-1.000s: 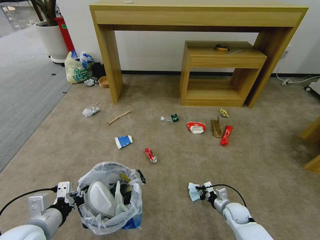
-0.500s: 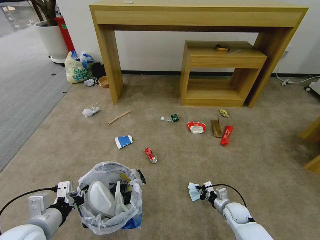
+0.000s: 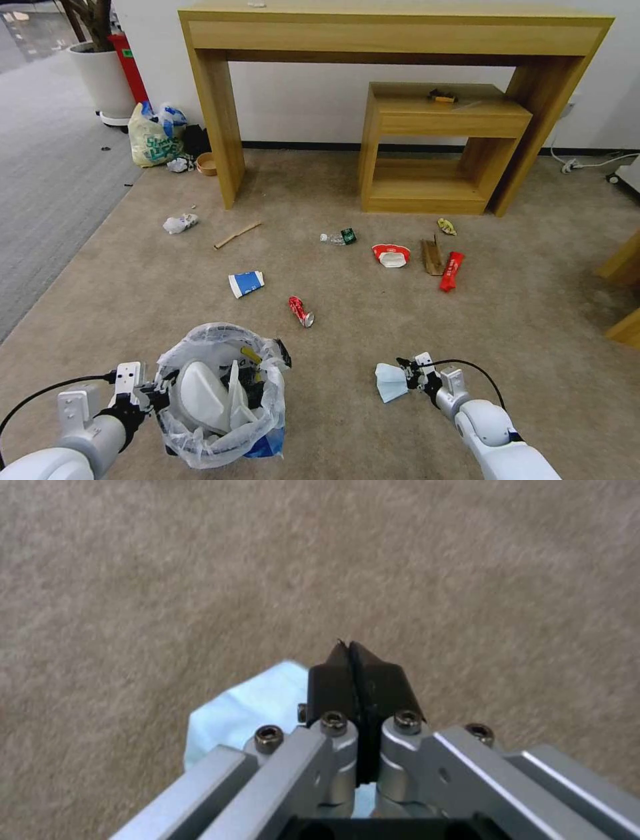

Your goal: Pick up the trash bin and place the garbage on the floor into it.

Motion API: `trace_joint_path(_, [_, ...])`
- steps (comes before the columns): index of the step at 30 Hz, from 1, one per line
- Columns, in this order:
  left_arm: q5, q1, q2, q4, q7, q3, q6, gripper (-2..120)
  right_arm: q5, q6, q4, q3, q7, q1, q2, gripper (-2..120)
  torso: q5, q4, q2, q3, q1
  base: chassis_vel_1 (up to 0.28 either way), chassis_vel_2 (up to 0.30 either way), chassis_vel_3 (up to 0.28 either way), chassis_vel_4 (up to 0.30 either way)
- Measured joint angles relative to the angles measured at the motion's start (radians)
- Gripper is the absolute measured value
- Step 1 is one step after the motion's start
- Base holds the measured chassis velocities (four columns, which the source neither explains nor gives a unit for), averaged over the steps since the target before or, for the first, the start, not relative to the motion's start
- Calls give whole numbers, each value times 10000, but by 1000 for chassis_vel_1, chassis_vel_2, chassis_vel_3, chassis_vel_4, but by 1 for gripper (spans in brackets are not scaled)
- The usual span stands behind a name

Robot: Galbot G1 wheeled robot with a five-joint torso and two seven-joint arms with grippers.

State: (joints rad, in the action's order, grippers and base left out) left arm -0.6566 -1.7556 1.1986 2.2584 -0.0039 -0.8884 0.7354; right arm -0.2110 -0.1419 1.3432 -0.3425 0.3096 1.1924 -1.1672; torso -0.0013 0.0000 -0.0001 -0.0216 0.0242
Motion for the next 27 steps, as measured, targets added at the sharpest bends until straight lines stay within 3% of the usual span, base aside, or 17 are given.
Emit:
trace_joint_path(2, [-6, -1, 1, -11, 3, 0, 1, 0, -5, -1, 10, -4, 12, 23, 0, 0, 15, -1, 0, -1, 1, 0, 0, 0, 0])
trace_joint_path(20, [-6, 2, 38, -23, 6, 7, 0, 0, 234, 2, -51, -2, 565, -101, 228, 0, 12, 0, 0, -1, 0, 0, 0, 0, 0])
trace_joint_path(27, [-3, -2, 58, -26, 10, 7, 0, 0, 1098, 268, -166, -48, 1707, -202, 600, 22, 11, -1, 0, -1, 0, 0, 0, 0, 0])
